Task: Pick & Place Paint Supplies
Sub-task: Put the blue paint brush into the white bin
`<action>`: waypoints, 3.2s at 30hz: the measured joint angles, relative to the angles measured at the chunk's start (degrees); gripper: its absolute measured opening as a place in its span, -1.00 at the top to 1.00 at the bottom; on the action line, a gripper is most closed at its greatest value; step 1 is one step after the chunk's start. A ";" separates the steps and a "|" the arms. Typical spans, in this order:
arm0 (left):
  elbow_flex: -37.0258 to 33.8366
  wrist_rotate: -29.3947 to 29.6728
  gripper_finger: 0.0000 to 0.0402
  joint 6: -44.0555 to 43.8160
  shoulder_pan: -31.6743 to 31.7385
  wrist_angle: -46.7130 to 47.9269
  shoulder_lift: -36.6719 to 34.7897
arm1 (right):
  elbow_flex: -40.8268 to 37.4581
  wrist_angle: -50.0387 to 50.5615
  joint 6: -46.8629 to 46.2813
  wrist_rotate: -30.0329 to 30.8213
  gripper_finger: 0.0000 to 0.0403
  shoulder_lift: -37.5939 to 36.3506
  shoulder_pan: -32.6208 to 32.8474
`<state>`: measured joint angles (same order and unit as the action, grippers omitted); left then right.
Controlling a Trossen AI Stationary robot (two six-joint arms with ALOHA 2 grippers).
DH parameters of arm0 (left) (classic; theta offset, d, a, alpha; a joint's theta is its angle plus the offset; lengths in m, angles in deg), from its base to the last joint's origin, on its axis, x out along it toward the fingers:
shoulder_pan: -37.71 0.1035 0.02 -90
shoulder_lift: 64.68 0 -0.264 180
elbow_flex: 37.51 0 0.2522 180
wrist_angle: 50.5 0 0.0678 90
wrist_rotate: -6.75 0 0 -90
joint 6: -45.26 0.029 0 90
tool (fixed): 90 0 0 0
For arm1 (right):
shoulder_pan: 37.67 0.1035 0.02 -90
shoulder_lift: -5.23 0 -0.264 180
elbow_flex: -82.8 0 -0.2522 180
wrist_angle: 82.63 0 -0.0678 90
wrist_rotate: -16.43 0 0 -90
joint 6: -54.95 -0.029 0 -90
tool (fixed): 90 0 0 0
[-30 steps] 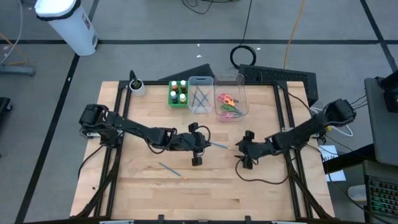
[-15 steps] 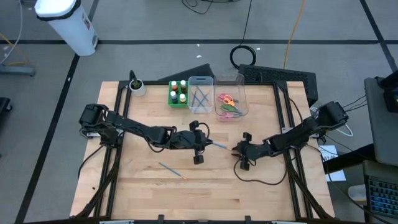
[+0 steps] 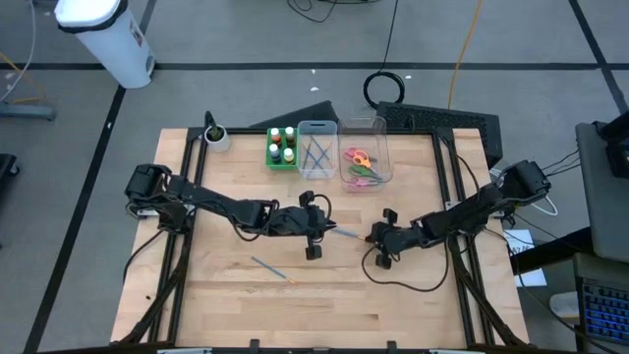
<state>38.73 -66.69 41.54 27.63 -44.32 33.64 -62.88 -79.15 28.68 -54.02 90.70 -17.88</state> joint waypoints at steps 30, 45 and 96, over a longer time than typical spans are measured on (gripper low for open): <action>-0.02 0.80 0.81 -1.50 -0.14 -2.28 0.00 | -0.24 -4.13 11.58 1.43 1.00 -20.39 0.22; -0.09 1.57 -0.26 -1.98 -0.07 -8.59 -5.85 | -0.15 -7.83 15.56 4.63 1.00 -21.03 -0.38; -11.91 0.23 -0.57 1.65 5.52 -49.44 -2.80 | 0.44 -39.59 31.65 -0.38 1.00 -21.35 -10.99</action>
<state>26.82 -66.47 43.19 33.14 -93.76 30.84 -62.44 -118.73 60.34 -54.40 69.35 -28.87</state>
